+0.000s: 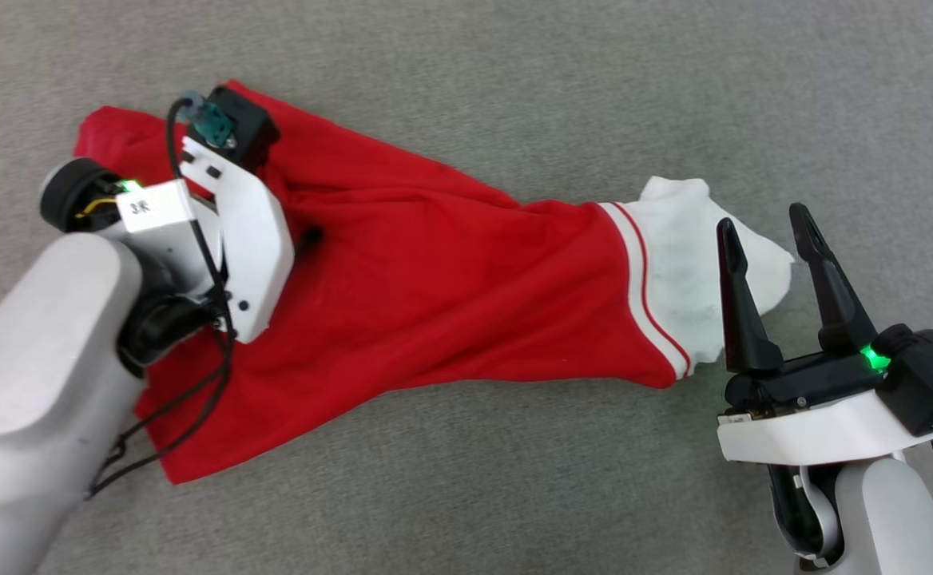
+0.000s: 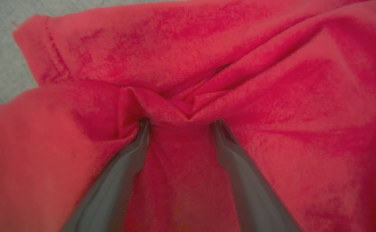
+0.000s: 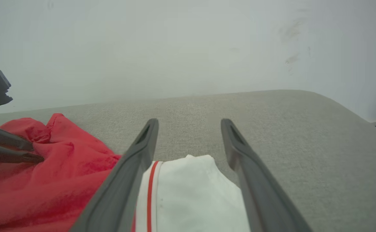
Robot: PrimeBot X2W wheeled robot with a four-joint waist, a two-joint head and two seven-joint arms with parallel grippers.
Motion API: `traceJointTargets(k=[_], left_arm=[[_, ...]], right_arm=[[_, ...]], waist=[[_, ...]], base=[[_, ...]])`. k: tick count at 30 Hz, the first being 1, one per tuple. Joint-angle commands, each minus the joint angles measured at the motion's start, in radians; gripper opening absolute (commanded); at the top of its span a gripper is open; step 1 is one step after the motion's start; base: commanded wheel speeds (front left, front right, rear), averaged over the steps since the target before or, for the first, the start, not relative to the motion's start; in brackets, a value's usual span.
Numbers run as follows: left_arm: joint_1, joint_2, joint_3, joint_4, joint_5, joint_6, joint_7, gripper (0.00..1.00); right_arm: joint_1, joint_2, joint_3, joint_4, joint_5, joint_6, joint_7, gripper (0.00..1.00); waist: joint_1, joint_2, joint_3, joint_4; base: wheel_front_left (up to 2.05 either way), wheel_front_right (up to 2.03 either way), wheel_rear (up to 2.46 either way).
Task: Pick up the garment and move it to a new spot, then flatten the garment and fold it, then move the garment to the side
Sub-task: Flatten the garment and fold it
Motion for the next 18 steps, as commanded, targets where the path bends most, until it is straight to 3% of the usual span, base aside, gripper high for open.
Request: traceJointTargets(k=[1,2,5,10,18], left_arm=[[0.064,0.017,-0.051,0.049,-0.010,0.002,0.050,0.83],[0.067,0.034,-0.070,0.048,-0.026,0.002,0.069,0.00],[0.042,0.074,-0.092,0.022,-0.037,0.002,0.050,0.00],[-0.071,0.086,-0.080,-0.016,0.013,0.002,-0.066,0.00],[-0.302,0.096,-0.165,-0.023,0.109,0.002,-0.179,0.00]], right_arm=[[-0.011,0.001,0.001,-0.001,0.005,0.000,-0.002,1.00],[-0.012,0.001,0.002,-0.001,0.008,0.000,-0.002,1.00],[-0.013,0.001,0.004,0.001,0.018,0.000,-0.002,1.00],[-0.018,0.001,0.013,0.003,0.028,0.000,-0.002,1.00],[-0.026,0.001,0.022,0.000,0.054,0.000,-0.002,1.00]], waist=[[0.0000,-0.0001,0.011,-0.015],[0.0000,-0.0001,0.012,-0.020],[0.0000,-0.0001,0.010,-0.031],[0.0000,-0.0001,-0.001,-0.049],[0.0000,-0.0001,0.013,-0.103]], base=[[0.00,0.00,0.00],[0.00,0.00,0.00],[0.00,0.00,0.00],[0.00,0.00,0.00],[0.00,0.00,0.00]])
